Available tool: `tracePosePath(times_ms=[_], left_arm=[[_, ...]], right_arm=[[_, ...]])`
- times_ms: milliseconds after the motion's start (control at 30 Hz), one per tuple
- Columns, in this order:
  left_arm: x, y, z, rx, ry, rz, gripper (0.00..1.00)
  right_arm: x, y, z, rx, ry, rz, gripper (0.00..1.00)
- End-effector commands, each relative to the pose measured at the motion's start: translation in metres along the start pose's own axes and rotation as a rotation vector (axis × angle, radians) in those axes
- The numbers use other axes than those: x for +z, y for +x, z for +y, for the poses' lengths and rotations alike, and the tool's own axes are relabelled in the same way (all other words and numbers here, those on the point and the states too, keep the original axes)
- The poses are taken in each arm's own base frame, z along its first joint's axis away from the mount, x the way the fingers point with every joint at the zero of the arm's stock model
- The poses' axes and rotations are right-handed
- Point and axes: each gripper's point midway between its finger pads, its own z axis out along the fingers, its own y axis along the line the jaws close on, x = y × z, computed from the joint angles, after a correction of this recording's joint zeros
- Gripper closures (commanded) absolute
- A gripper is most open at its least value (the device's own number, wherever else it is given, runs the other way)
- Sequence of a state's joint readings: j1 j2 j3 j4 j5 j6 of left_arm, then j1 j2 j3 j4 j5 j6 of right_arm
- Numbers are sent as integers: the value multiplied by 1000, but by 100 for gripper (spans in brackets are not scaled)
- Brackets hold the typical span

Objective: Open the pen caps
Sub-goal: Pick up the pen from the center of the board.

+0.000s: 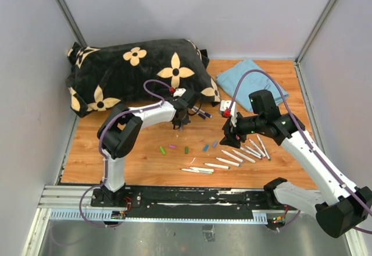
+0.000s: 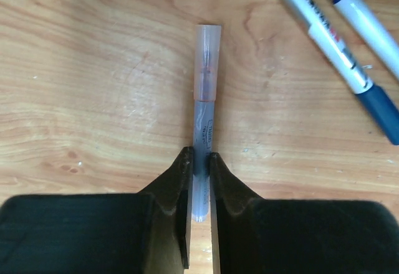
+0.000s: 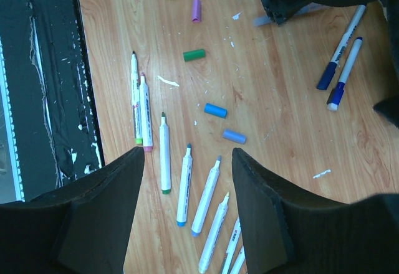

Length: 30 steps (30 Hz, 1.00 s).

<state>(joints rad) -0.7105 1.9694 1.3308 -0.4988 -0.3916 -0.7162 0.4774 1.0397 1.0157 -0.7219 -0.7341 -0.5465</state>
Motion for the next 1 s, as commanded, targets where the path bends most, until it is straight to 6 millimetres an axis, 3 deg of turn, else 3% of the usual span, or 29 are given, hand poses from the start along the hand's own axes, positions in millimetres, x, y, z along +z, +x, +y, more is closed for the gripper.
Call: tracePosePath(times_ms=[0, 333, 533, 633, 733, 800, 867, 967], left_arm=[[0, 8, 27, 34, -56, 4, 90], [-4, 14, 60, 55, -86, -33, 99], [-33, -11, 45, -9, 74, -160, 100], [-55, -24, 38, -55, 185, -250, 99], [-82, -34, 31, -108, 321, -343, 100], [-111, -41, 25, -136, 450, -417, 100], [-136, -36, 18, -142, 610, -472, 100], [-191, -35, 6, -170, 866, -578, 100]], right_arm=[[-2, 3, 0, 33, -2, -13, 40], [2, 4, 3, 47, -29, -17, 39], [11, -1, 16, 79, -136, -68, 37], [13, -11, 15, 71, -140, -120, 36], [12, -27, 7, 37, -78, -224, 27], [9, -39, 3, -1, -27, -303, 15], [6, -52, 4, -39, -7, -400, 0], [8, -65, 10, -42, -56, -522, 2]])
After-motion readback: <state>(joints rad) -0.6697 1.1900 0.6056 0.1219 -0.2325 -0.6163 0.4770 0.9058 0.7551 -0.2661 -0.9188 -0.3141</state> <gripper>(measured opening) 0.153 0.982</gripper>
